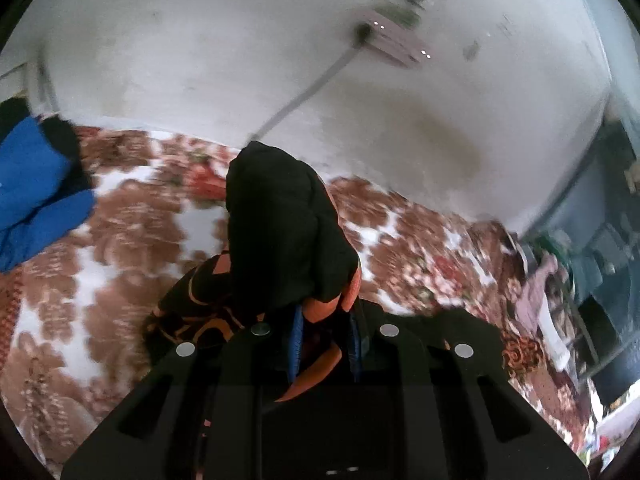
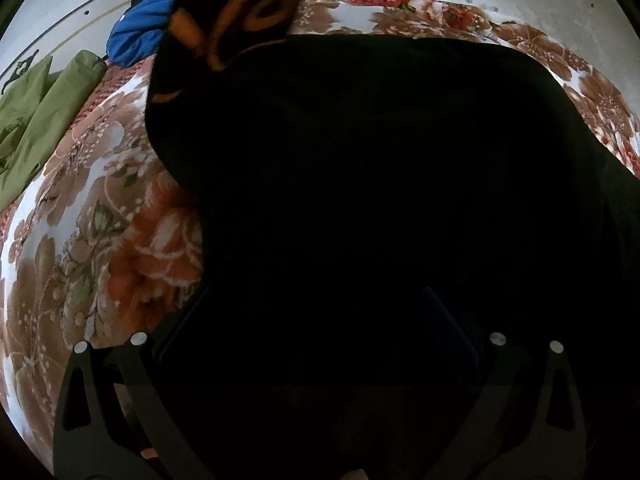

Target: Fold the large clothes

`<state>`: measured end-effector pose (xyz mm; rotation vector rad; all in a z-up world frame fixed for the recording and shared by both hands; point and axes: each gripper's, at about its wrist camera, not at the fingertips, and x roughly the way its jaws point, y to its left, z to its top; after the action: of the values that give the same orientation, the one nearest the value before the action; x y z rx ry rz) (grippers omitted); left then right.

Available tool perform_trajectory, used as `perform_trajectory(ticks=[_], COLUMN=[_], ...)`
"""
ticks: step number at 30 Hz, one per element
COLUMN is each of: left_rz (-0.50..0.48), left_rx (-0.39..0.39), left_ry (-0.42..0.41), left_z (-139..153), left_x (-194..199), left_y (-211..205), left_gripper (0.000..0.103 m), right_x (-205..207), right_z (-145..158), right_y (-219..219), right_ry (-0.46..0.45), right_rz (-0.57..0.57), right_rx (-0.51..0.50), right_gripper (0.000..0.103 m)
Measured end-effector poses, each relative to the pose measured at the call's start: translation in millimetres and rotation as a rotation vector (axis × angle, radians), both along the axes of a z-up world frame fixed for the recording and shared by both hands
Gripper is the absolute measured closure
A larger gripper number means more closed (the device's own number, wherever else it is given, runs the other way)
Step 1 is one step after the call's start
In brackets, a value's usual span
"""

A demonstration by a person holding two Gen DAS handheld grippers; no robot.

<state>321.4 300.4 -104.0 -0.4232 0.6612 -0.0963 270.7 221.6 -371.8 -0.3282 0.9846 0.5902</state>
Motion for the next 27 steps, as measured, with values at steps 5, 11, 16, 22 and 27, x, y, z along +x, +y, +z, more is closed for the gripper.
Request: perform_trajectory(ticks=[5, 11, 16, 22, 27], left_rz=[-0.085, -0.17, -0.266, -0.384, -0.402], left_rx=[-0.007, 0.016, 0.065, 0.271, 0.428], left_ry=[0.041, 0.088, 0.145, 0.191, 0.246], left_z=[-19.8, -53.1, -87.2, -125.9, -165.5], left_x=[21.6, 17.2, 7.4, -4.7, -1.4], left_y=[-74.2, -164.3, -246.7, -332.1, -358.9], left_gripper=[0.086, 0.086, 0.086, 0.086, 0.086], right_x=[-4.9, -11.9, -14.9, -23.8, -30.8], right_z=[-0.5, -0.6, 0.5, 2.9, 4.2], right_y=[-1.0, -0.5, -4.9, -5.3, -6.6], right_ry=[-0.018, -0.056, -0.061, -0.073, -0.097], right_rz=[-0.005, -0.017, -0.015, -0.009, 0.008], right_rx=[-0.001, -0.012, -0.009, -0.029, -0.041], right_gripper=[0.004, 0.004, 0.004, 0.004, 0.004])
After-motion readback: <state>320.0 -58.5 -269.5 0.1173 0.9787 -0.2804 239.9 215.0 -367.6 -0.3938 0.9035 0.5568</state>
